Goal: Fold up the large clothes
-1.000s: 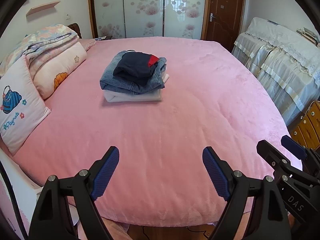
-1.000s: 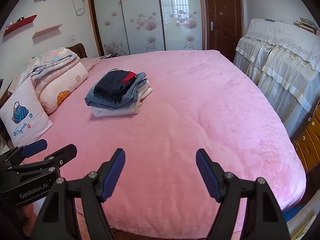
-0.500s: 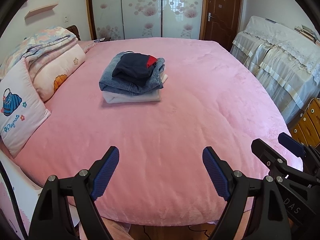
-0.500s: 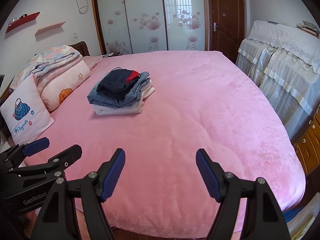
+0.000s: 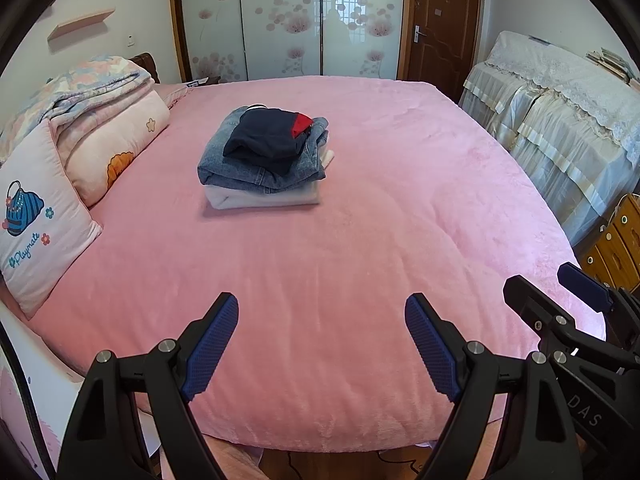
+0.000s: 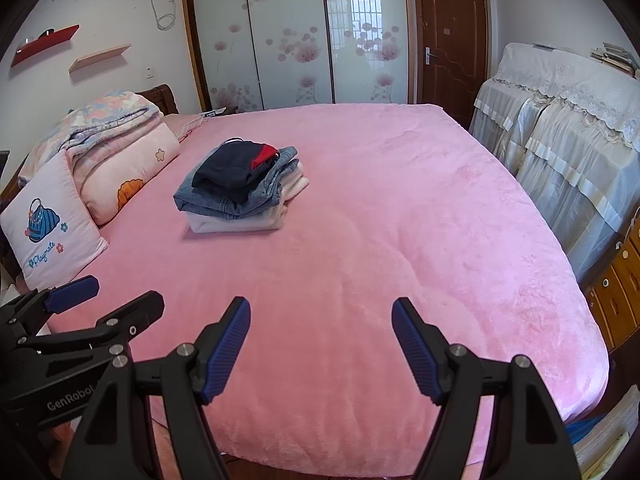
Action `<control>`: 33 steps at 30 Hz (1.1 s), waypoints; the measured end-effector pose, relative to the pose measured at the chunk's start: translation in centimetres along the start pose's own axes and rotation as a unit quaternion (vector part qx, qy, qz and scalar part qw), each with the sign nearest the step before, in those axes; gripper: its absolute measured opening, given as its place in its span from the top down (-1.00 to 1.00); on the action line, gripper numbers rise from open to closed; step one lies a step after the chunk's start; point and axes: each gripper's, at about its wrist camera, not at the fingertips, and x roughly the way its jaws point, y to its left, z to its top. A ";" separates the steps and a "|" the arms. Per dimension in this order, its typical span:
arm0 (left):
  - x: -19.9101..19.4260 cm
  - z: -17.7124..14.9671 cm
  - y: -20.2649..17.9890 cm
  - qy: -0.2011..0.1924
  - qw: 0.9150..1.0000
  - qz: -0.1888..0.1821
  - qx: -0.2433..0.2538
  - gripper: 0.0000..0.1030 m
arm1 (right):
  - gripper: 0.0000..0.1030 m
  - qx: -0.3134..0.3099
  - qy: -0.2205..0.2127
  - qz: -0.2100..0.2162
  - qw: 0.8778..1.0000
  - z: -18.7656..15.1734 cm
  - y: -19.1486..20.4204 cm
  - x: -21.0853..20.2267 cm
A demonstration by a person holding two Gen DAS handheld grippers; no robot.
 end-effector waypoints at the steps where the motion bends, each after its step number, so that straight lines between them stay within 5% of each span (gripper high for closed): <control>1: 0.0 0.0 0.0 0.000 1.000 0.001 0.000 -0.64 | -0.43 0.001 0.001 0.000 1.000 0.0 0.0 0.0; 33: 0.3 0.0 0.0 0.013 1.000 -0.005 0.006 -0.63 | -0.43 0.001 0.001 0.001 1.000 0.0 -0.3 0.0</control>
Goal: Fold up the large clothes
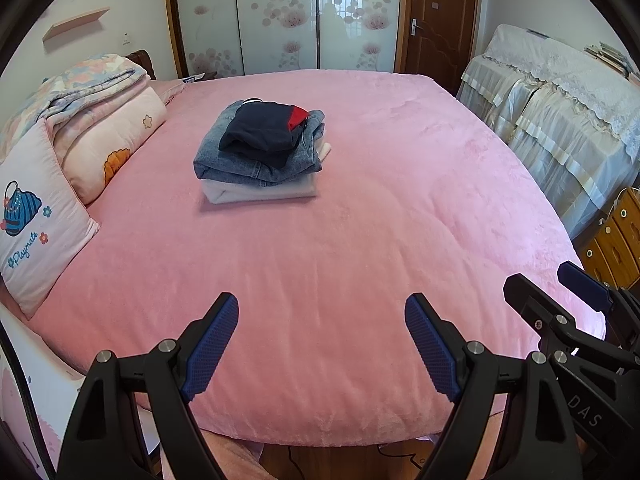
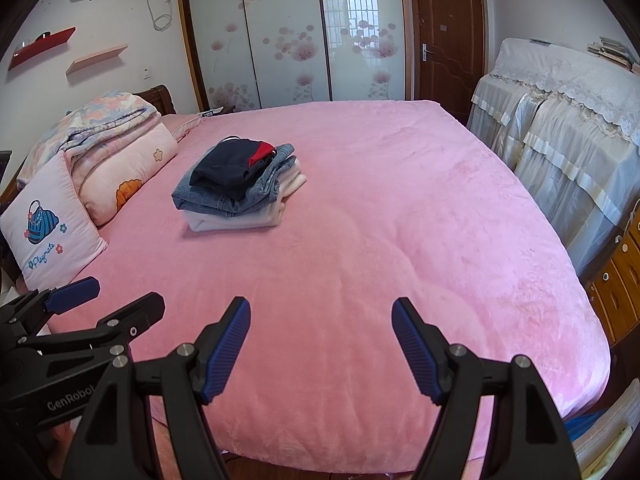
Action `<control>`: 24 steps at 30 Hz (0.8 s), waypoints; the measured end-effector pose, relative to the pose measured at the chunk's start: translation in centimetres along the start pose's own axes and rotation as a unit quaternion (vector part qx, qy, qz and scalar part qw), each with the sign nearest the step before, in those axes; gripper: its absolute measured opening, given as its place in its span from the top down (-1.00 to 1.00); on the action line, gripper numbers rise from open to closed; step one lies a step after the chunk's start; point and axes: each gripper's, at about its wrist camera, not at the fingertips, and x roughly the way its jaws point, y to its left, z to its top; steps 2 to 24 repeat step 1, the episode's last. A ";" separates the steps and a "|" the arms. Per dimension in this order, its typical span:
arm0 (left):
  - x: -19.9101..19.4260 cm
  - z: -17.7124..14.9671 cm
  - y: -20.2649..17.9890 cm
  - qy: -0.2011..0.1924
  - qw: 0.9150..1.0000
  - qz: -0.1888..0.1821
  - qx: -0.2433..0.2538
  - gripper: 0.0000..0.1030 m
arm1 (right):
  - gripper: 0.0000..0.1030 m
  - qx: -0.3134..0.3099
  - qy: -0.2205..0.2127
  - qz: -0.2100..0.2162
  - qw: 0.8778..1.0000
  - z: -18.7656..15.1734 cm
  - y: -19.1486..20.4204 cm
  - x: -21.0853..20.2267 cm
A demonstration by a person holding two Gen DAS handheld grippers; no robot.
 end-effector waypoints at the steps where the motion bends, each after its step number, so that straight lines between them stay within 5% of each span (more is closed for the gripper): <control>1: 0.1 0.0 0.0 0.001 1.000 0.000 0.000 -0.64 | -0.43 0.000 0.000 0.000 1.000 0.0 0.0 0.0; 24: 0.1 0.0 0.0 0.001 1.000 0.000 0.000 -0.64 | -0.43 0.000 0.000 0.000 1.000 0.0 0.0 0.0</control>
